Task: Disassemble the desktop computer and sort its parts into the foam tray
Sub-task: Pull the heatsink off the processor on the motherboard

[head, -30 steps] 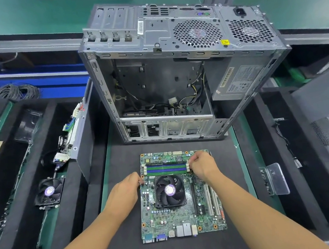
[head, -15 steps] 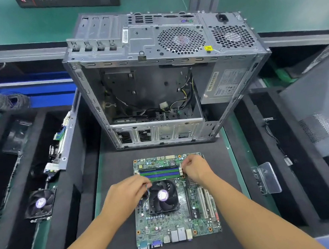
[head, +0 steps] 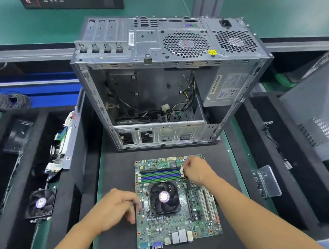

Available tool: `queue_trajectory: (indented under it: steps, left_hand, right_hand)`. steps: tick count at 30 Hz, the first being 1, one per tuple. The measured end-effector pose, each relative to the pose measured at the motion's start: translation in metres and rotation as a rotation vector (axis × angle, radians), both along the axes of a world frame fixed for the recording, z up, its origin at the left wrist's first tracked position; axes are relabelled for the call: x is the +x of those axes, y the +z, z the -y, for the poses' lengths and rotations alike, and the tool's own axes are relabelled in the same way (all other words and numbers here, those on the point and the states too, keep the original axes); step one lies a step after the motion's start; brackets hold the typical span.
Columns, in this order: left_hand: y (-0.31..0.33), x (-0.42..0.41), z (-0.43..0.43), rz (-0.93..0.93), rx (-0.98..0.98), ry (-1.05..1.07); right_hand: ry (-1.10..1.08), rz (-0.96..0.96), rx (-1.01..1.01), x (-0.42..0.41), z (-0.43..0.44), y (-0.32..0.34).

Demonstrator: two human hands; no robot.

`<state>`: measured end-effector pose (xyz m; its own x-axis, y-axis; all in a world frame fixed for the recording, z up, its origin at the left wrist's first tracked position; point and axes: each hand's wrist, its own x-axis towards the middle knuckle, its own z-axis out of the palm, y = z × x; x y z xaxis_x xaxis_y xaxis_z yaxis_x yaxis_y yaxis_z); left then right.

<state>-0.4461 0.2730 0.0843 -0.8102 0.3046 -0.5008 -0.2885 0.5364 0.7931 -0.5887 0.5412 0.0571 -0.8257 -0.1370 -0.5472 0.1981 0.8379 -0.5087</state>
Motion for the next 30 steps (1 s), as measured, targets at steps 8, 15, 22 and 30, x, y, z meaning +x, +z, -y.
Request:
queue_trajectory:
  steps: [8,15,22,30]
  left_hand:
    - [-0.049,-0.04,0.026,0.102,-0.165,0.586]
    - [-0.056,-0.058,0.002,-0.213,-0.147,0.379]
    - [-0.062,-0.055,-0.003,-0.309,-0.166,0.332]
    - [-0.072,-0.049,-0.005,-0.34,-0.183,0.391]
  right_hand:
    - [0.045,-0.085,0.007,0.0,0.003,0.004]
    - [0.624,-0.449,0.058,0.002,0.036,0.015]
    - [0.833,-0.536,0.172,-0.006,0.056,0.021]
    - [0.91,-0.622,0.106,-0.001,0.061,0.032]
